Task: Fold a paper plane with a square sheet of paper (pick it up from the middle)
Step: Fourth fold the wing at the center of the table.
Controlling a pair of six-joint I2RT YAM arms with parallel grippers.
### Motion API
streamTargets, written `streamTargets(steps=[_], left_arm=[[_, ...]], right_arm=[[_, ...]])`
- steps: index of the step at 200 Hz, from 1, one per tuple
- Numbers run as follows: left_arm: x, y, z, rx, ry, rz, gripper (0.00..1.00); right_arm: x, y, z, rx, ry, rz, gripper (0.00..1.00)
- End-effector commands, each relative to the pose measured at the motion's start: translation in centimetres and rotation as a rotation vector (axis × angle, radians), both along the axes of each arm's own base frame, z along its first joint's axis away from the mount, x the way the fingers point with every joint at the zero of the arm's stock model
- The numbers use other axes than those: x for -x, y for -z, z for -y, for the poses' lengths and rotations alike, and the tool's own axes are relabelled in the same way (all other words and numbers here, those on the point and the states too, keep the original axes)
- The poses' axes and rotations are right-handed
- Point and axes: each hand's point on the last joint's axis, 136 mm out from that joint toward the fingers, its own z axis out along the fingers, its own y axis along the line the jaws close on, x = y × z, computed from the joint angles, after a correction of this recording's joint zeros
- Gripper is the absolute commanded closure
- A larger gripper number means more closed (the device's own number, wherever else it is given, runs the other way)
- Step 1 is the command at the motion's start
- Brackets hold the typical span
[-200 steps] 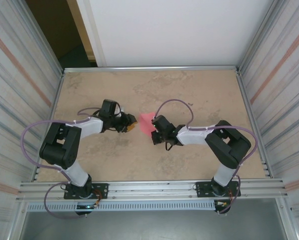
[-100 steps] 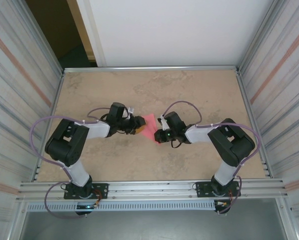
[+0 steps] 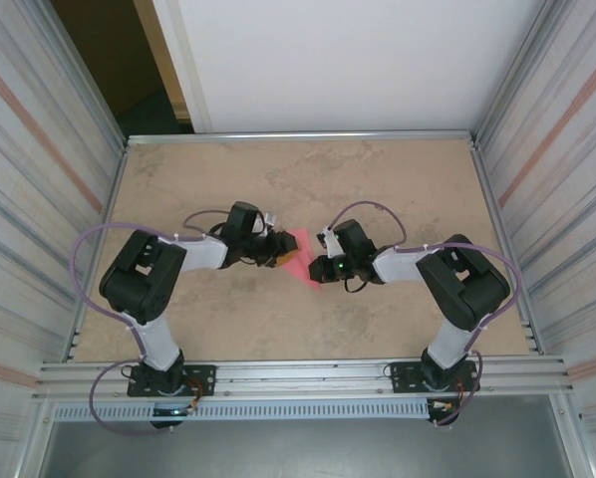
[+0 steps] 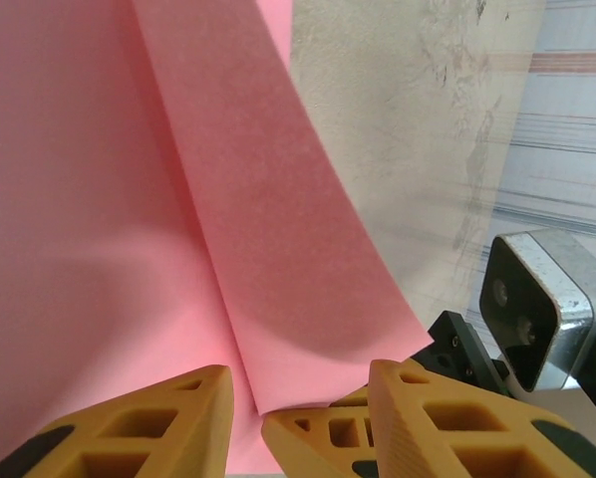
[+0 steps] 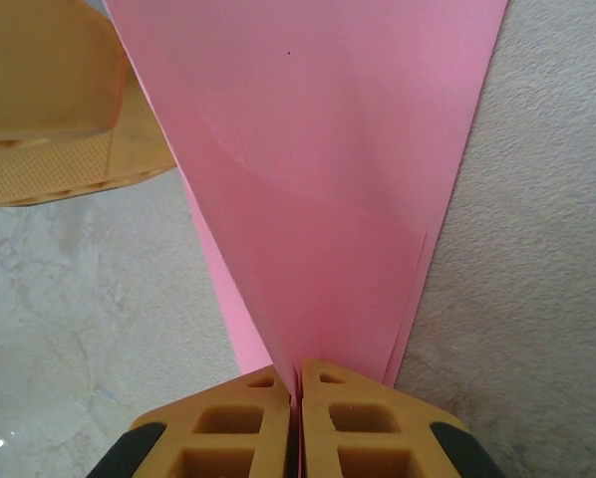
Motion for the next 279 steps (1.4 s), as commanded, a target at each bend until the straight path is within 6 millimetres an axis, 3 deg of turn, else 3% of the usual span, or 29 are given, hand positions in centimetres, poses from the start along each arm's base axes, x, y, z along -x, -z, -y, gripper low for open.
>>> streamTargets(steps=[1,84,182,210,279], left_arm=[[0.0,0.7,0.1,-0.048,0.021,-0.002,0.59],[0.1,2.7,0.2,-0.096,0.018,-0.063,0.58],[2.3,7.6,-2.6,-0.325,0.001,-0.247,0.57],[2.5,8.1,-2.9,-0.343,-0.003,-0.265,0.57],[2.8,8.3,-3.1,-0.356,-0.006,-0.283,0.56]], right_arm=[[0.2,0.3,0.1,-0.017,0.010,-0.037,0.90],[0.1,0.4,0.2,-0.028,0.018,-0.060,0.87],[-0.3,-2.0,0.5,-0.065,0.061,-0.063,0.72],[-0.2,-2.3,0.2,-0.082,0.058,-0.076,0.71],[-0.1,-0.8,-0.6,-0.013,0.035,-0.093,0.72]])
